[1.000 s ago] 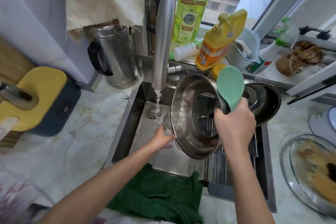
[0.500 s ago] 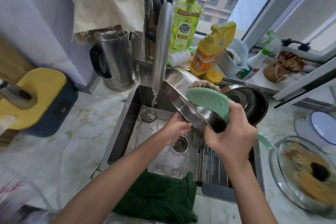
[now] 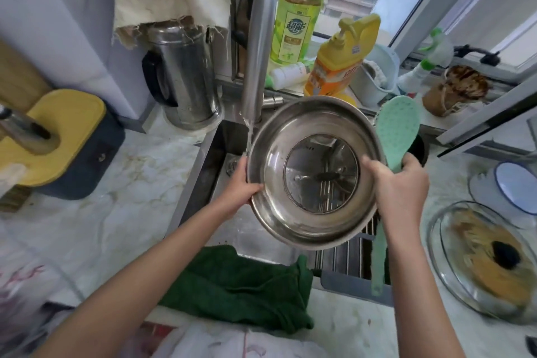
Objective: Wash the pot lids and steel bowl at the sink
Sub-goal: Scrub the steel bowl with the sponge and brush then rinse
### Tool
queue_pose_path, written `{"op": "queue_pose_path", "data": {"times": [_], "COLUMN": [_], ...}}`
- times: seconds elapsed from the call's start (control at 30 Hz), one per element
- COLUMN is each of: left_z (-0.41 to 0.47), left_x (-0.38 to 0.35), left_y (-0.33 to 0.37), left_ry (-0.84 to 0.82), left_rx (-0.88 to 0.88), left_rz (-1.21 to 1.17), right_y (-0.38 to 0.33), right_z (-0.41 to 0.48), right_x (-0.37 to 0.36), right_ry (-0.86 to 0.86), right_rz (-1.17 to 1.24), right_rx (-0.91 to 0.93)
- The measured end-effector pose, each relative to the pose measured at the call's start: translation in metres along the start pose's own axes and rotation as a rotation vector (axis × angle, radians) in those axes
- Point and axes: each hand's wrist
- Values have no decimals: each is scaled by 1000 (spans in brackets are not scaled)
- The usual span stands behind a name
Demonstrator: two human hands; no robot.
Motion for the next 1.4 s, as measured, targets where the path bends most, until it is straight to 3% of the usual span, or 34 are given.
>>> {"op": "queue_pose_path", "data": {"times": [0.2, 0.53, 0.73, 0.9, 1.07, 1.2, 1.3, 1.4], "left_z": [-1, 10, 10, 15, 14, -5, -24, -47], "left_x": [15, 39, 35, 37, 37, 44, 50, 57], "left_y": [1, 7, 6, 1, 8, 27, 47, 70], "left_ry": [76, 267, 154, 275, 29, -103, -167, -149], "left_rx": [-38, -5, 42, -5, 62, 61, 108, 102], "left_rz": [58, 495, 437, 493, 342, 101, -22, 1], "right_y": [6, -3, -1, -2, 1, 15, 27, 43], "right_z": [-3, 1, 0, -4, -2, 12, 27, 34], "right_x": [-9, -15, -23, -25, -24, -27, -30, -41], "right_ry": [-56, -167, -122, -125, -76, -132, -260, -492], "right_rz": [42, -81, -16, 6, 18, 142, 312, 435], "right_rx": [-89, -96, -121, -93, -83, -226, -406, -606]}}
Point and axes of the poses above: each hand's wrist, its own z-axis towards the middle knuckle, its own x-axis out of the back of the hand, y = z × x, and after that the axes turned 7 degrees about -y, right-handed
